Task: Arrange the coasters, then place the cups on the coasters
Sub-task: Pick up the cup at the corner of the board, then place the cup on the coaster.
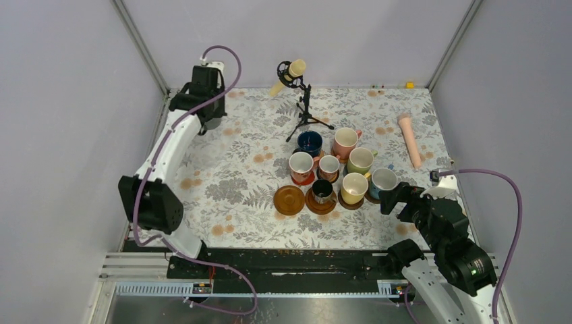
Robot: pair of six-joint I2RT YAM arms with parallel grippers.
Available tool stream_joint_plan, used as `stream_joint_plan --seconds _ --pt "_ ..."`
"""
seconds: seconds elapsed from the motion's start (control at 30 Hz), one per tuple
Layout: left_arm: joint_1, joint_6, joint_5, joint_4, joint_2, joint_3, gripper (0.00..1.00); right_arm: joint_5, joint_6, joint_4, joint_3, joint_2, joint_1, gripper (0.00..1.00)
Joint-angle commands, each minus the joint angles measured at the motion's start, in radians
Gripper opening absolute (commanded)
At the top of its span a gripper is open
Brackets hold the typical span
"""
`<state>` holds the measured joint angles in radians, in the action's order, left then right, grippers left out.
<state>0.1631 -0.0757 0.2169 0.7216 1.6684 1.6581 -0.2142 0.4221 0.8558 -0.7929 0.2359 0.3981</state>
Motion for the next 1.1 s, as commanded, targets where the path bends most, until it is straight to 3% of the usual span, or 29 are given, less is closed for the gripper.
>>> stream_joint_plan --seconds 0.0,0.37,0.63,0.8,1.07 --pt "0.127 0.017 -0.044 -0.026 -0.128 -0.093 0.0 0.026 -0.02 -0.034 0.001 0.009 -0.004 0.99" --pt "0.459 -0.027 -0.027 0.063 -0.425 -0.303 0.0 0.033 -0.02 -0.031 0.001 0.011 -0.003 0.99" --pt "0.808 -0.112 0.049 0.008 -0.569 -0.494 0.0 0.015 -0.012 -0.028 0.003 -0.013 -0.004 0.99" --pt "0.949 -0.115 0.089 -0.024 -0.519 -0.509 0.0 0.007 -0.004 -0.021 0.0 -0.018 -0.004 0.99" --pt "1.009 -0.093 0.03 -0.065 -0.398 -0.503 0.0 -0.006 0.004 -0.006 -0.005 -0.02 -0.004 0.99"
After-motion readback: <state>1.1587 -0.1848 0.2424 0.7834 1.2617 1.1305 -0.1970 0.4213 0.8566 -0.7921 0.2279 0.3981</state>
